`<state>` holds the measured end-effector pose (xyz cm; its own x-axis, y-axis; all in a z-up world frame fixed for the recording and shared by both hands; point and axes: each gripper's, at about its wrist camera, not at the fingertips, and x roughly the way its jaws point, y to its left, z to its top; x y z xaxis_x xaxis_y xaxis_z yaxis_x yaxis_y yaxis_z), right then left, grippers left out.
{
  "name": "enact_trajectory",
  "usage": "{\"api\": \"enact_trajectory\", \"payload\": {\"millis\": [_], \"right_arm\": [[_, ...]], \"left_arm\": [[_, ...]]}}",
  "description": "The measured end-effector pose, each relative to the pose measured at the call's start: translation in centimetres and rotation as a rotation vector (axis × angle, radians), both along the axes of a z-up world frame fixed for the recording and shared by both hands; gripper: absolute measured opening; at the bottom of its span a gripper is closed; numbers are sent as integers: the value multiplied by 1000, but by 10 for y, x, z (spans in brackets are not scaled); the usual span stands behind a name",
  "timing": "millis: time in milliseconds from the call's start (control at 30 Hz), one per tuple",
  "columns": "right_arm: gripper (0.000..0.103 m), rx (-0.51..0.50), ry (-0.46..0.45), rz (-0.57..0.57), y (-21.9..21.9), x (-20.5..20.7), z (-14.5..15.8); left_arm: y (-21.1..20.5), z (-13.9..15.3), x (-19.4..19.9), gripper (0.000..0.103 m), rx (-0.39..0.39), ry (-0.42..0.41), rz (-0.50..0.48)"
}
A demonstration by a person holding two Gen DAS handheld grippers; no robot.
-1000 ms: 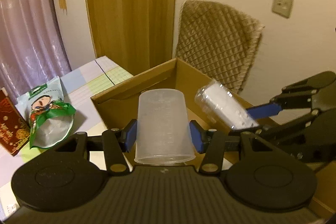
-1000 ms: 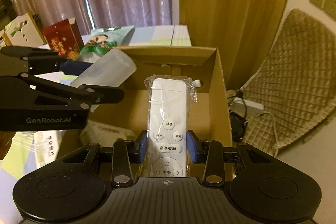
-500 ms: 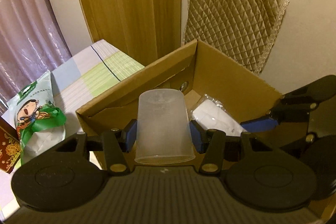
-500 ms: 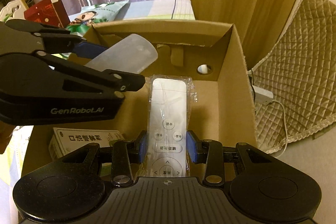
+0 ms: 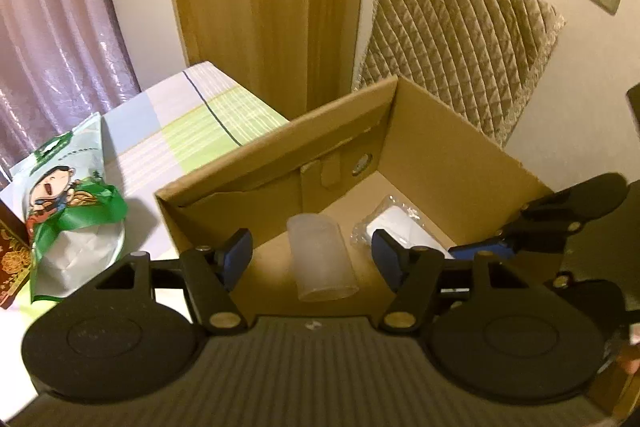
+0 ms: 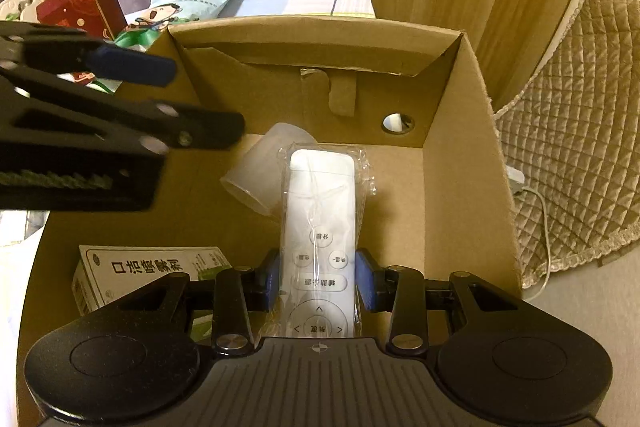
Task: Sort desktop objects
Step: 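Open the left tool over the cardboard box to drop the clear cup, then open the right tool over the cardboard box to drop the bagged remote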
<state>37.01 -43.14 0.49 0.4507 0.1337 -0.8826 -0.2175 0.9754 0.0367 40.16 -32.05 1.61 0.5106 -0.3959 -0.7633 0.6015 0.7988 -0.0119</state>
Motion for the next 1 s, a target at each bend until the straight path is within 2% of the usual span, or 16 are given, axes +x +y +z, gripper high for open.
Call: {"api": "enact_trajectory", "payload": {"millis": [300, 467, 500, 567, 967, 1000], "right_arm": [[39, 4, 18, -17, 3, 9, -5], [41, 2, -5, -29, 3, 5, -2], [67, 12, -8, -33, 3, 5, -1], [71, 30, -21, -41, 3, 2, 1], [71, 21, -109, -40, 19, -32, 31], [71, 25, -117, -45, 20, -37, 34]], "left_arm": [[19, 22, -5, 62, -31, -36, 41], [33, 30, -11, 62, -44, -48, 68], [36, 30, -13, 62, -44, -48, 74], [42, 31, -16, 62, -44, -48, 86], [86, 42, -54, 61, -67, -58, 154], [90, 43, -59, 64, -69, -60, 158]]}}
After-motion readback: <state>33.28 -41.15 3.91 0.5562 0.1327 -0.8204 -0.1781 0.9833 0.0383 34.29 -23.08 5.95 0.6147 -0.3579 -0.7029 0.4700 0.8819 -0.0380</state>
